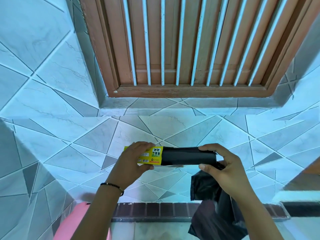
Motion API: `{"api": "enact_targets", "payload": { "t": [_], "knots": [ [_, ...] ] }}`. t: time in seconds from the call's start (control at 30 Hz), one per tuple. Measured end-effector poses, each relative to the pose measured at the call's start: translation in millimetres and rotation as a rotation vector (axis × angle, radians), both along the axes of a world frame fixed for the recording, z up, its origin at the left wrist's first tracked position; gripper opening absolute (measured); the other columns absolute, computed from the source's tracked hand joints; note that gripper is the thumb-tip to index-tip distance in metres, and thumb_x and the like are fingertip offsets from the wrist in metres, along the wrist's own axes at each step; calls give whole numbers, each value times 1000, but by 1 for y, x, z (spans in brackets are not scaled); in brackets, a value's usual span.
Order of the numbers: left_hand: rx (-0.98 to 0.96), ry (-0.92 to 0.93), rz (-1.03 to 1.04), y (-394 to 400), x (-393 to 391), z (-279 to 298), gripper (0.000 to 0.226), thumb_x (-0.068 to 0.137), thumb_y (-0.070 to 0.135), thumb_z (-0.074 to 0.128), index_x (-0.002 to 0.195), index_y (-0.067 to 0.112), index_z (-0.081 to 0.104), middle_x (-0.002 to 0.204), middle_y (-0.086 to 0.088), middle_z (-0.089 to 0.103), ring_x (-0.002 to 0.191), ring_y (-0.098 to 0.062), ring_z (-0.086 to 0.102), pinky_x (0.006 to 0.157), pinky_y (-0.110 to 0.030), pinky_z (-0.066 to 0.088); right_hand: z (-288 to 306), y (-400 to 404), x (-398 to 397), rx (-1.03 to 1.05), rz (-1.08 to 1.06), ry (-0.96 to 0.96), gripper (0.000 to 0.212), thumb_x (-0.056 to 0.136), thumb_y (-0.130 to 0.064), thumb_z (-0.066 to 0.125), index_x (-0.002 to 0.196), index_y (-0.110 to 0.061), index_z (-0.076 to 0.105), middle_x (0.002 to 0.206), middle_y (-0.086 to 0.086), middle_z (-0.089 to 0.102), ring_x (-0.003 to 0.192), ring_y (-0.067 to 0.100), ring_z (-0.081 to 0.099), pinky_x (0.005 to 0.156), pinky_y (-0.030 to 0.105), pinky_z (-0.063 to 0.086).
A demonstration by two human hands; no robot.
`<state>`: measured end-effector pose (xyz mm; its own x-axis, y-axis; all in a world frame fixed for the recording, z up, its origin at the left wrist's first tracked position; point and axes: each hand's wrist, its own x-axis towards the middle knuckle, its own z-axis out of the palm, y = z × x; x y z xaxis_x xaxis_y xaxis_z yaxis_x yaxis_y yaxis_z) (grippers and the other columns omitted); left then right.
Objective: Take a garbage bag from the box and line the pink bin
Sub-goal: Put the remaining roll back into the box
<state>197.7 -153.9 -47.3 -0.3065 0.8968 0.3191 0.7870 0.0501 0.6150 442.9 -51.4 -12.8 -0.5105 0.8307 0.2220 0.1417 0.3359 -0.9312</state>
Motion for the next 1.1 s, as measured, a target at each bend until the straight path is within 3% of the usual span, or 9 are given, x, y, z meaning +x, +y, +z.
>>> {"api": "enact_targets", "payload": {
  "t": [0.17,0.27,0.4,0.5,0.6,0.73,0.83,0.97,1.1],
  "knots": [
    [-4,-49,33,-10,12,-2,64,60,36,79,120,29,57,111,18,55,100,-7,57,90,-16,46,-1,-9,-1,27,-41,23,51,72,5,73,89,-42,65,88,-16,67,59,11,66,58,17,51],
    [-6,-78,45,-16,17,-5,64,58,40,74,119,30,57,110,20,55,101,-6,57,91,-20,47,-1,-13,0,87,-10,-26,52,71,6,73,91,-42,64,91,-23,65,61,3,63,58,8,44],
    [0,-84,61,-20,23,-10,63,58,40,75,118,33,55,111,24,54,102,-5,56,92,-23,49,-1,-19,1,137,45,-120,55,70,1,74,95,-46,61,100,-29,62,80,0,61,69,8,46],
    [8,-94,49,-21,30,-12,62,59,41,75,117,37,53,111,31,50,102,2,55,91,-21,49,-4,-27,-3,88,52,-80,54,70,1,73,94,-46,62,99,-29,62,75,0,62,65,7,45],
    [29,-124,51,-20,39,-11,61,59,41,76,115,39,53,113,24,55,103,-2,56,92,-22,49,-8,-35,-11,90,20,-68,56,72,-8,74,100,-53,56,96,-31,62,74,3,63,63,6,45],
    [68,-172,102,-23,45,-11,59,59,40,77,112,38,52,109,21,57,101,-7,58,89,-17,48,-13,-40,-17,95,-98,-47,49,77,-21,73,102,-50,43,98,-35,58,84,-14,56,66,1,39],
    [71,-195,120,-24,48,-9,59,60,34,82,112,36,53,107,18,58,99,-7,59,84,-6,44,-22,-40,-18,290,-148,-84,23,80,-27,64,97,-41,57,105,-27,59,89,-1,57,68,7,41],
    [56,-154,137,-24,51,-7,62,58,40,77,115,27,57,106,16,57,99,-10,58,88,-17,46,-36,-43,-22,428,-84,-267,23,83,-29,54,101,-39,64,123,-21,45,68,10,59,59,26,50],
    [30,-135,126,-27,50,-3,62,58,42,75,115,27,55,106,15,55,99,-9,57,87,-16,46,-34,-39,-23,332,-98,-149,34,82,-21,63,113,-35,57,123,-17,51,96,-12,50,76,14,43]
  ]
}}
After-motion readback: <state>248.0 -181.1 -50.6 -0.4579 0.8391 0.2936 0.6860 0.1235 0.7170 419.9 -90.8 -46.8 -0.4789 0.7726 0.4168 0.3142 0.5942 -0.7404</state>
